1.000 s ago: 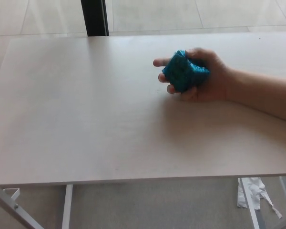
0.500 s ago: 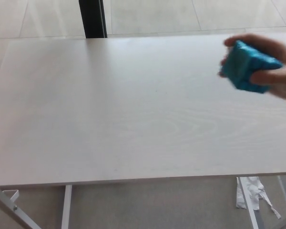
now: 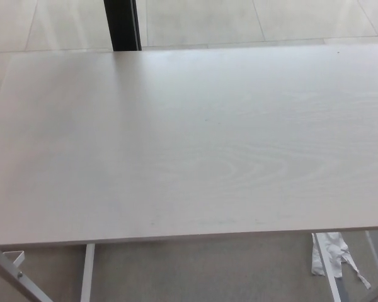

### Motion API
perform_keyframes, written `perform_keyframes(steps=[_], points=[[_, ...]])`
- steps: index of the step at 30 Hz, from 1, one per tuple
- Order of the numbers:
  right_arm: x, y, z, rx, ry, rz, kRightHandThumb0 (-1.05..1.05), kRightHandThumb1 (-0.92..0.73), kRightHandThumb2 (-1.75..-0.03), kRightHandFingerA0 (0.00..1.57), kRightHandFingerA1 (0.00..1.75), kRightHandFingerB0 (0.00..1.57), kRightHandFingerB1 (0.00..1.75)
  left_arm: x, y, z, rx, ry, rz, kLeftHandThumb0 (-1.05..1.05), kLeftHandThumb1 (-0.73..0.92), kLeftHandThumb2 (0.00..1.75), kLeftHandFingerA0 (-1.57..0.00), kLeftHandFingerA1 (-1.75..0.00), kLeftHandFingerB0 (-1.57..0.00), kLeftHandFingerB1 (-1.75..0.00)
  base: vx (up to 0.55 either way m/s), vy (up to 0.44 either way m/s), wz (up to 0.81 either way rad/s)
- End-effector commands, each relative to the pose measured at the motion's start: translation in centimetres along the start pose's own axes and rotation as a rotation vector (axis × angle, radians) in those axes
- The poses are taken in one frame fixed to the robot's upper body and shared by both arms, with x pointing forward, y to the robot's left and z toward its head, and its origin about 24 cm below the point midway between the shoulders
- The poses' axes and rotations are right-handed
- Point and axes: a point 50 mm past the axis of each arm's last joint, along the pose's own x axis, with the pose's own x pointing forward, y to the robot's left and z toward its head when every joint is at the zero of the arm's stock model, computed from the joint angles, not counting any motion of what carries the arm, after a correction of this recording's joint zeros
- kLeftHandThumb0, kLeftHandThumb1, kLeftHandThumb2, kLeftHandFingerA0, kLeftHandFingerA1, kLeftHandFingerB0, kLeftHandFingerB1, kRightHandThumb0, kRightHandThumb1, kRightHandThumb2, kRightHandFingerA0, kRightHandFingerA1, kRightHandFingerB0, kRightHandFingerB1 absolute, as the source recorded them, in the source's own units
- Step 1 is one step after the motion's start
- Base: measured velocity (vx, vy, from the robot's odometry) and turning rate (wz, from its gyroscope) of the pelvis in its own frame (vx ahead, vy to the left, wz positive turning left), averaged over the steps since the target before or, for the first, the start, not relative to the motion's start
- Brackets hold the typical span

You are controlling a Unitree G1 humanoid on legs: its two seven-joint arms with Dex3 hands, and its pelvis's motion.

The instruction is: The robot uses its right hand to pick up a cube kept in the middle of the desk infront of it and hands it to a person

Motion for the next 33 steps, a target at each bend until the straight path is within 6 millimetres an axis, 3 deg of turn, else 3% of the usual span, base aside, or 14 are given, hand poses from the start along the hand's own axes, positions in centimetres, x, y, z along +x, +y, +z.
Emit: perform_keyframes(steps=[1,3,4,9,13,21,33], points=[[0.3,-0.7,0.9,0.007,-0.052,0.052,-0.53,-0.71,-0.62,0.79,0.58,0.75,0.49,-0.1,1.1,0.2,0.010,0.021,0.027,-0.64,0.70,0.61,-0.64,-0.72,-0.62,-0.55,0.00,0.000,0.00],[0.3,-0.7,0.9,0.007,-0.053,0.053,-0.53,-0.71,-0.62,0.79,0.58,0.75,0.49,-0.1,1.0,0.1,0.012,0.024,0.029,-0.68,0.69,0.61,-0.66,-0.76,-0.64,-0.59,0.00,0.000,0.00],[0.2,-0.8,0.8,0.005,-0.050,0.053,-0.53,-0.71,-0.62,0.79,0.58,0.75,0.49,-0.1,1.0,0.1,0.010,0.019,0.025,-0.57,0.71,0.61,-0.63,-0.66,-0.61,-0.50,0.00,0.000,0.00],[0.4,-0.7,1.2,0.011,-0.061,0.056,-0.53,-0.71,-0.62,0.79,0.58,0.75,0.49,-0.1,1.2,0.5,0.014,0.003,0.024,-0.49,0.74,0.62,-0.60,-0.56,-0.55,-0.45,0.00,0.000,0.00],[0.4,-0.6,1.2,0.016,-0.063,0.058,-0.53,-0.71,-0.62,0.79,0.58,0.75,0.49,-0.1,1.2,0.4,0.017,0.012,0.033,-0.70,0.68,0.61,-0.68,-0.77,-0.65,-0.61,0.00,0.000,0.00],[0.5,-0.6,1.7,0.020,-0.072,0.057,-0.53,-0.71,-0.62,0.79,0.58,0.75,0.49,-0.1,1.4,0.8,0.014,-0.010,0.025,-0.51,0.72,0.62,-0.62,-0.56,-0.57,-0.45,0.00,0.000,0.00],[0.7,-0.8,2.1,0.020,-0.080,0.054,-0.53,-0.71,-0.62,0.79,0.58,0.75,0.49,0.0,1.1,0.9,0.011,0.001,0.022,-0.56,0.72,0.62,-0.62,-0.61,-0.59,-0.45,0.00,0.000,0.00]])
